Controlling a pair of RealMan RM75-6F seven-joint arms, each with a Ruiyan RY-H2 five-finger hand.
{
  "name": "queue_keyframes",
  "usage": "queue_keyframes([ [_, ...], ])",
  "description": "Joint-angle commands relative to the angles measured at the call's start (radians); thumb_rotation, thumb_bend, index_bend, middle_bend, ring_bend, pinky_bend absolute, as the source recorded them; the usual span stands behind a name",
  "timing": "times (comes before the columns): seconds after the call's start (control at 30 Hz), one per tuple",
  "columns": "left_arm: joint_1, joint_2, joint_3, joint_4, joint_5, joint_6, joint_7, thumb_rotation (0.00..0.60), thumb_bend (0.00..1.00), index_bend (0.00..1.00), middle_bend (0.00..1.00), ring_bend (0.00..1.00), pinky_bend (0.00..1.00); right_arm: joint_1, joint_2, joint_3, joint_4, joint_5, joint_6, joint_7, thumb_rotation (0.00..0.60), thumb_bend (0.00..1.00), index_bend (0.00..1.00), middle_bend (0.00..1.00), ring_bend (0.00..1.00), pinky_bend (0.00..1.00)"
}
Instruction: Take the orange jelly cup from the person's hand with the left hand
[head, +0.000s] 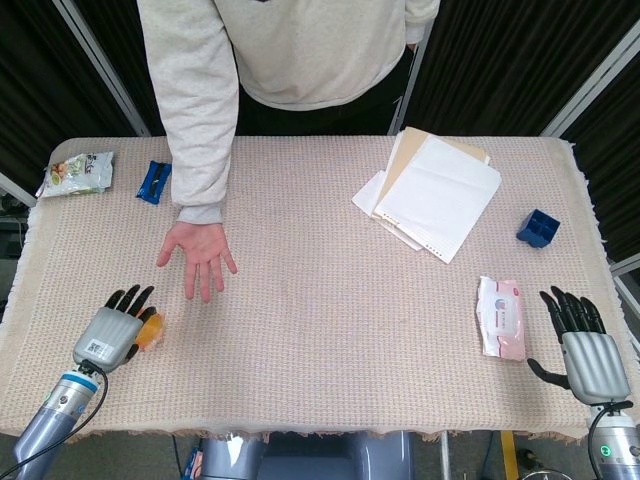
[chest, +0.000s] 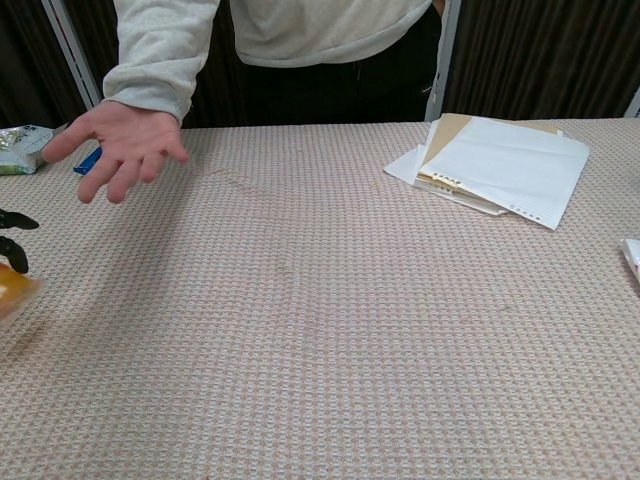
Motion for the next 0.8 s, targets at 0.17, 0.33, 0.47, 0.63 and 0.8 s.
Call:
queue_keyframes([
  [0.17, 0.017, 0.027, -0.019, -0.043, 0.008, 0.021, -0.029, 0.6, 0.25, 0.05, 0.0, 0.0, 0.01, 0.0, 0.0, 0.0, 0.0, 0.0, 0.0, 0.0, 0.6, 0.12, 0.03, 0.0, 0.0, 0.0],
  [0.33, 0.059, 0.066, -0.034, -0.08, 0.071, 0.115, -0.112, 0.6, 0.24, 0.04, 0.0, 0.0, 0.0, 0.0, 0.001, 0.0, 0.0, 0.0, 0.0, 0.003, 0.6, 0.12, 0.03, 0.0, 0.0, 0.0],
  [0.47, 0.117, 0.089, -0.038, -0.063, 0.12, 0.228, -0.178, 0.6, 0.23, 0.03, 0.0, 0.0, 0.0, 0.001, 0.0, 0.0, 0.0, -0.002, -0.001, 0.002, 0.6, 0.12, 0.03, 0.0, 0.0, 0.0],
  [0.63, 0.182, 0.092, -0.032, 0.008, 0.171, 0.334, -0.23, 0.6, 0.2, 0.02, 0.0, 0.0, 0.0, 0.003, -0.003, -0.001, 0.0, -0.005, -0.003, -0.003, 0.6, 0.12, 0.03, 0.0, 0.0, 0.0],
  [0.8, 0.224, 0.084, -0.035, 0.049, 0.168, 0.379, -0.292, 0.6, 0.19, 0.01, 0.0, 0.0, 0.0, 0.007, -0.007, 0.0, 0.0, -0.006, -0.006, -0.009, 0.6, 0.12, 0.03, 0.0, 0.0, 0.0],
])
